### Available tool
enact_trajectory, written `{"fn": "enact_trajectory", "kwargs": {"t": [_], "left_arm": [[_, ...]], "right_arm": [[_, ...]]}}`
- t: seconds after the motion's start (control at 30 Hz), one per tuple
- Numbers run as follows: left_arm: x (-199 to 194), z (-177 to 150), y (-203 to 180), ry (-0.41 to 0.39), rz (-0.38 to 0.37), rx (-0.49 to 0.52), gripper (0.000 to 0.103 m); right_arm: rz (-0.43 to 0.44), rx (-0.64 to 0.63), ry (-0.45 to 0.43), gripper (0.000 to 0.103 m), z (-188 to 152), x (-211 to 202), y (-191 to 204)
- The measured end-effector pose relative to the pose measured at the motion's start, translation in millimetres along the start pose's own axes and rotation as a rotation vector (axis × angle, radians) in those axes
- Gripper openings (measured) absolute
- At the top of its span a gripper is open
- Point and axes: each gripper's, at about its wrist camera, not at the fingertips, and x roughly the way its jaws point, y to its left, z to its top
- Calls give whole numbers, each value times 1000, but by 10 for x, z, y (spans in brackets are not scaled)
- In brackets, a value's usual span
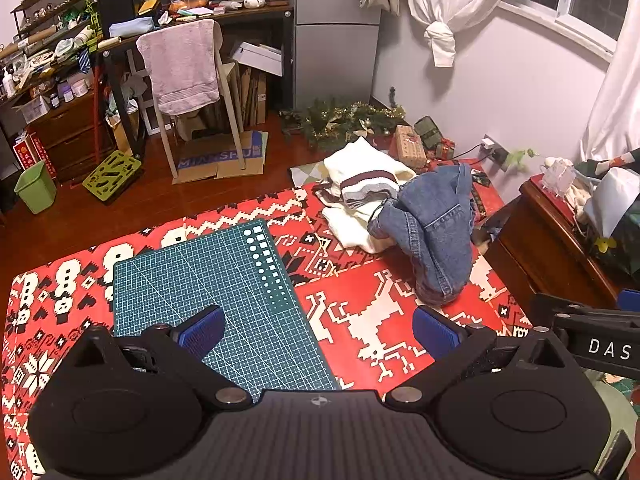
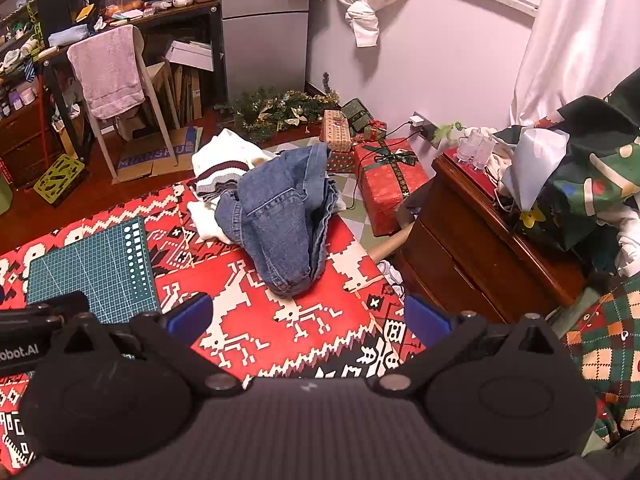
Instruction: Fold clothes
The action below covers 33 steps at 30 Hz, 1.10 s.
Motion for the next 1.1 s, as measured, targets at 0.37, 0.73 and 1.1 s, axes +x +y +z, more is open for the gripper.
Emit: {"fn": "enact_trajectory", "kwargs": {"t": [0.37, 0.73, 1.1], "left_arm": [[4, -23, 5, -9, -9, 4, 100], [14, -37, -18, -16, -3, 7, 100], [16, -27, -17, -18, -10, 11, 100]], "right_arm": [[5, -1, -4, 103, 8, -17, -16], [7, -6, 3, 103, 13, 8, 14], [12, -8, 3, 103, 20, 14, 29]]}}
